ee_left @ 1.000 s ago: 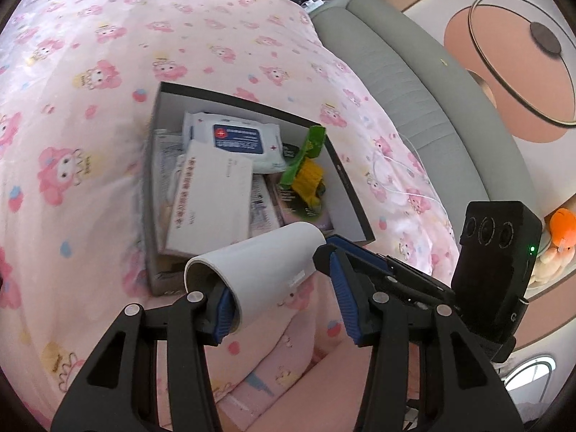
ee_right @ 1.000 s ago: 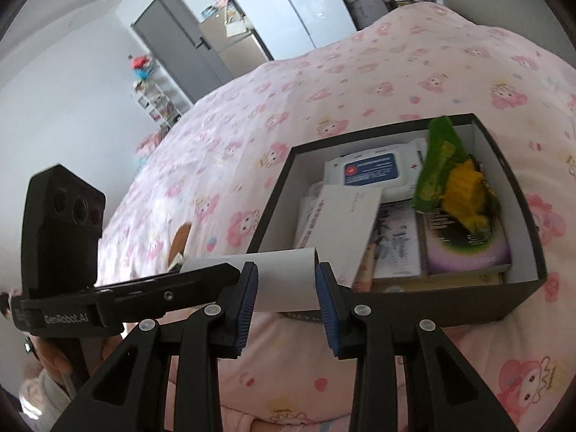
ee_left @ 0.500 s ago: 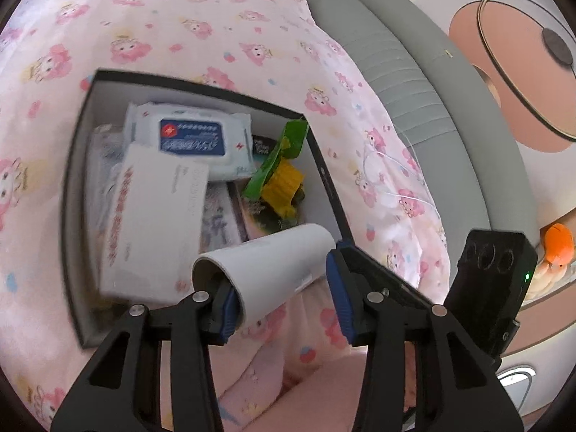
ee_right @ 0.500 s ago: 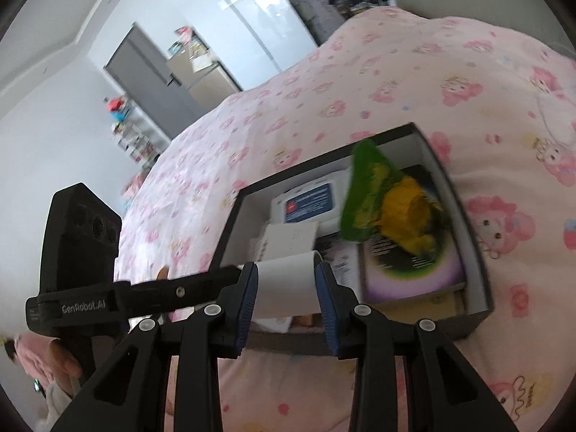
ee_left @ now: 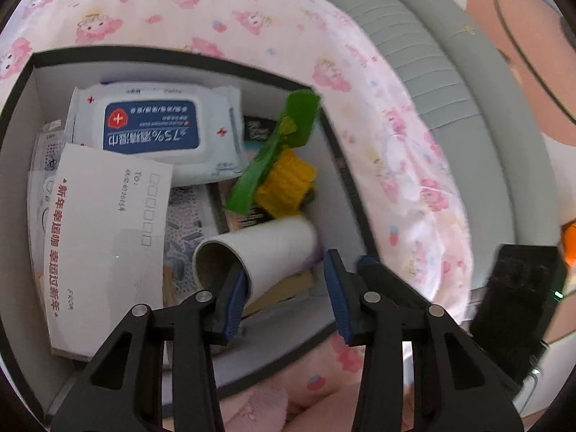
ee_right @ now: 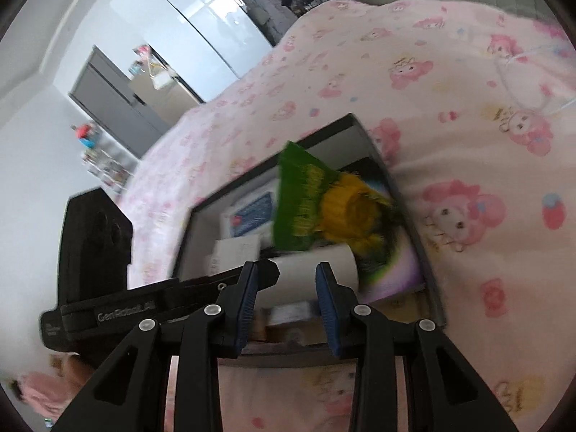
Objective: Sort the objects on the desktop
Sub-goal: 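Lower the tube into the shoebox and open the left gripper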
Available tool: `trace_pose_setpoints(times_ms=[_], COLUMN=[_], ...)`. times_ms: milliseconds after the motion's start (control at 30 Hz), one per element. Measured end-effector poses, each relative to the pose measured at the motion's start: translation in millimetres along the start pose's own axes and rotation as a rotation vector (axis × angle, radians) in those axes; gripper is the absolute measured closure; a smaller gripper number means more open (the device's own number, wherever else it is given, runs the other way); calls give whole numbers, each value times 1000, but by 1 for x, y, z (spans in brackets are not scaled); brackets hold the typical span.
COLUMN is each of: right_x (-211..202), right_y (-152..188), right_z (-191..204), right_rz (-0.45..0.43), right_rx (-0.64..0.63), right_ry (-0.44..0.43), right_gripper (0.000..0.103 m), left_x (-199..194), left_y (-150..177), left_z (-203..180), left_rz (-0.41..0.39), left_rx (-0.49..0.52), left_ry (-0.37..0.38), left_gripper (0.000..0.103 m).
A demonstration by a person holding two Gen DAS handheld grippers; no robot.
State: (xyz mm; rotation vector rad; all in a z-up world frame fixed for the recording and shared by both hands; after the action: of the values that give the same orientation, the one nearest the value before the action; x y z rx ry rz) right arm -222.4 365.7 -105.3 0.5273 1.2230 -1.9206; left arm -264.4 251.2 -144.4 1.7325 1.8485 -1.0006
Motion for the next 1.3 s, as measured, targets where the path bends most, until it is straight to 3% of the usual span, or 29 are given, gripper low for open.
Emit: trace_pose_setpoints(times_ms=[167, 267, 333, 467, 633, 767, 1100, 1300], right_x=[4, 6, 8, 13, 18, 20, 24, 10], right_y=[3, 5, 7, 13, 16, 18, 21, 24], right_z=[-7, -8, -3, 7, 12, 16, 11, 21], right_rz=[29, 46, 55, 81, 97, 109, 126, 73], right_rx=[31, 29, 2, -44, -68, -86, -74, -66], right_ry=[11, 23, 35, 52, 30, 18, 95, 123], right_gripper=[72, 72, 72, 72, 72, 72, 72, 72], left_x=[15, 10, 2, -16, -34, -33, -32, -51], left_y=[1, 3, 5, 8, 6, 13, 20, 32], left_z=[10, 13, 9, 2, 6, 3, -4, -9], left_rz=[21, 18, -4, -58, -129, -134, -151, -186], left_rx=[-16, -13, 19, 69, 35, 59, 81, 87], left_ry=[-56, -94, -124, -179, -152, -148, -148, -119], left_gripper=[62, 53, 43, 43, 43, 43, 43, 43])
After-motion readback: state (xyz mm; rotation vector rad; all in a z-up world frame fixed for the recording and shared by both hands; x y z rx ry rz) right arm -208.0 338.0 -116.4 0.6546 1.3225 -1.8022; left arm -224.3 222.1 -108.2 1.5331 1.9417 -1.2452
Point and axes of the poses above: each gripper's, at about its wrist camera, not at the fingertips, and x roughly the way its jaws point, z to its left, y to its underside, the point moved 4 cm from there along x, roughly the way its jaws point, and after that the axes turned 5 degrees about -x, right-handed, at the moved point
